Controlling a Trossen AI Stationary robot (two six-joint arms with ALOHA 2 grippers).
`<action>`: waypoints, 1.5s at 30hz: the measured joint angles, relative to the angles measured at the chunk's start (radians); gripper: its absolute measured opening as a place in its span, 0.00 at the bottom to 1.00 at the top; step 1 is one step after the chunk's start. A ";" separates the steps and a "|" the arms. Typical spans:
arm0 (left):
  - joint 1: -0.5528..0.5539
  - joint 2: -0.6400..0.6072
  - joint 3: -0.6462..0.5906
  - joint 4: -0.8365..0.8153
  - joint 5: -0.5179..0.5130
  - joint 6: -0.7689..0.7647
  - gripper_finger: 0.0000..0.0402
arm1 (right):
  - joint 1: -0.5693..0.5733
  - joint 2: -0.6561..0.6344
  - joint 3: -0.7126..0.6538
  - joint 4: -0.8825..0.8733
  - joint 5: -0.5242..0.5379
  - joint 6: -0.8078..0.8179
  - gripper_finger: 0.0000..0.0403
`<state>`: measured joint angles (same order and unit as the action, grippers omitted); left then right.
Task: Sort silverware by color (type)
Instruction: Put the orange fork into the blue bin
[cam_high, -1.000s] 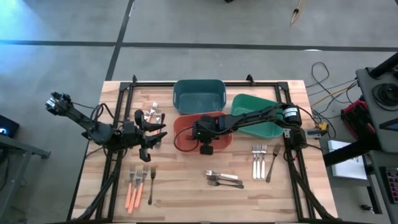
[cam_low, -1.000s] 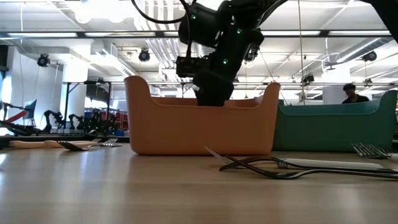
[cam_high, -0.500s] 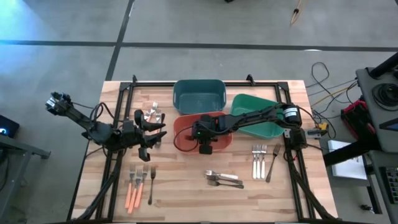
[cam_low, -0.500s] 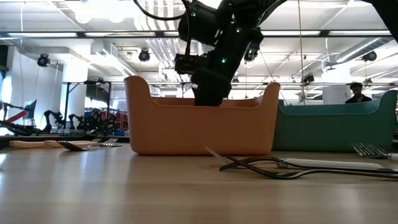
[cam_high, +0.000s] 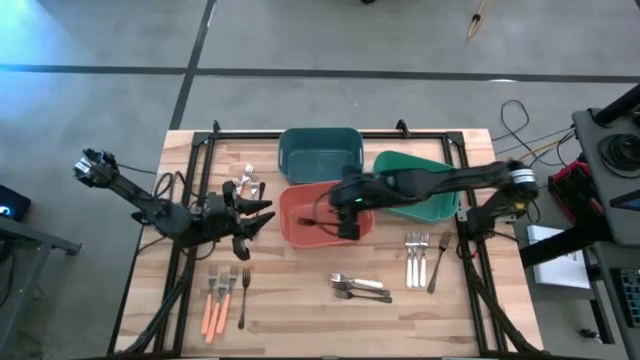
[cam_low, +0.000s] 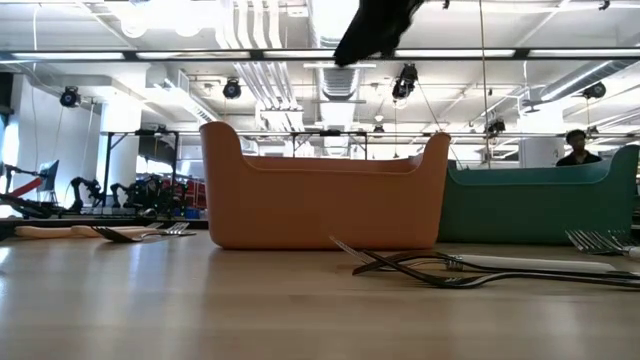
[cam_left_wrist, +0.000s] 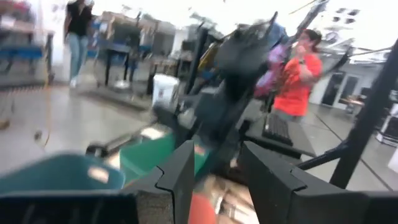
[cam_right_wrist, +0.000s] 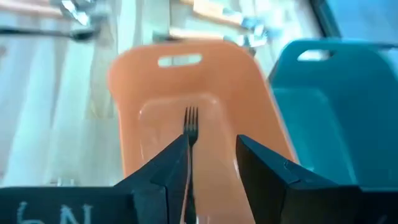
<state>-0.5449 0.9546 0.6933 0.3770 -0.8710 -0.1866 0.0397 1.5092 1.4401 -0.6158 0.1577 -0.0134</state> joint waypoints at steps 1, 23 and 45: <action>0.000 0.003 0.000 -0.039 0.003 -0.058 0.30 | 0.004 -0.034 -0.013 0.000 0.000 0.002 0.30; 0.152 -0.058 0.001 -0.327 0.115 -1.000 0.30 | 0.015 -0.528 -0.323 0.139 -0.054 0.095 0.11; 0.735 0.097 0.277 -1.484 0.605 -1.211 0.30 | -0.190 -0.492 -0.354 0.231 0.105 0.355 0.09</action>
<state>0.1896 1.0517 0.9707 -1.1070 -0.2665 -1.3971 -0.1507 1.0171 1.0859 -0.3851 0.2632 0.3416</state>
